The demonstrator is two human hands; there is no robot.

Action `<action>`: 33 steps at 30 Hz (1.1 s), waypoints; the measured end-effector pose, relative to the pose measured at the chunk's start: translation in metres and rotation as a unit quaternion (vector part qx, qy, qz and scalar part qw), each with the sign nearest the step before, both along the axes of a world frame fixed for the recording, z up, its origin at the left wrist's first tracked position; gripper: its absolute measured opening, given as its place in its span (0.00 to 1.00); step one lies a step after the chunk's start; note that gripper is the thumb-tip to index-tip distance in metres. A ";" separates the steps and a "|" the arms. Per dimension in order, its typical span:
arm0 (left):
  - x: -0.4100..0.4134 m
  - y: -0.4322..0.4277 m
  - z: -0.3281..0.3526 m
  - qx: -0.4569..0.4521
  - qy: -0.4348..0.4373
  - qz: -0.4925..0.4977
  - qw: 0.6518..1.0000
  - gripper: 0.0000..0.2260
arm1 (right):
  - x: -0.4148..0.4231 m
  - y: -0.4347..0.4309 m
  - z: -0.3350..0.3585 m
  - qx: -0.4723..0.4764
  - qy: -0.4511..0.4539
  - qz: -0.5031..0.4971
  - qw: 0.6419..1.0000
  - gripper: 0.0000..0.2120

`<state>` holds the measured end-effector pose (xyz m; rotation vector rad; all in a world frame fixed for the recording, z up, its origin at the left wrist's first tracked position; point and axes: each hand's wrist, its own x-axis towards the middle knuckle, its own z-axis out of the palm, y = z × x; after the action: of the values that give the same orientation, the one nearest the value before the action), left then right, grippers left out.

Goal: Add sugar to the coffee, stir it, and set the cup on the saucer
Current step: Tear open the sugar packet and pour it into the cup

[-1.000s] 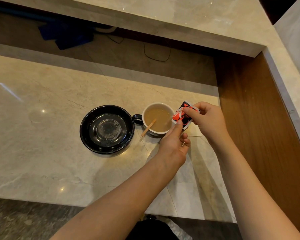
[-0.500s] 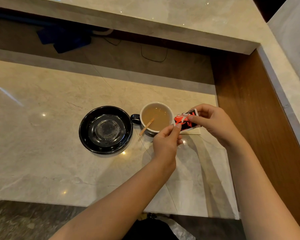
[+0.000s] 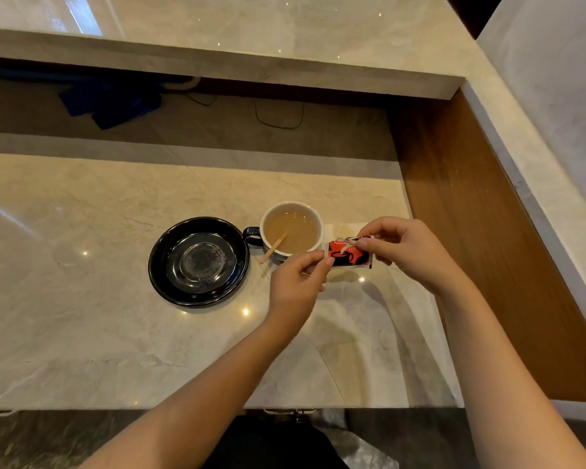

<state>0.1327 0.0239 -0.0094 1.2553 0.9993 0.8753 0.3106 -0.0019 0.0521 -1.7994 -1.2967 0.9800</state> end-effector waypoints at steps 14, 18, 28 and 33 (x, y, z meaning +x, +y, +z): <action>-0.088 0.004 -0.066 0.370 0.422 -0.257 0.786 0.24 | 0.028 -0.063 -0.035 -0.116 -0.016 -0.088 0.989 0.04; -0.086 0.005 -0.068 0.388 0.476 -0.281 0.737 0.29 | 0.029 -0.073 -0.043 -0.143 -0.047 -0.080 0.985 0.03; -0.096 0.009 -0.067 0.402 0.489 -0.302 0.713 0.31 | 0.025 -0.087 -0.057 -0.110 -0.123 -0.090 0.982 0.07; -0.095 0.008 -0.068 0.408 0.491 -0.294 0.711 0.31 | 0.026 -0.094 -0.059 -0.108 -0.095 -0.095 0.985 0.08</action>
<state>0.0378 0.0319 -0.0769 2.7893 0.8604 -0.0024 0.3365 -0.0963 -0.0072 -2.1846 -1.1374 0.8887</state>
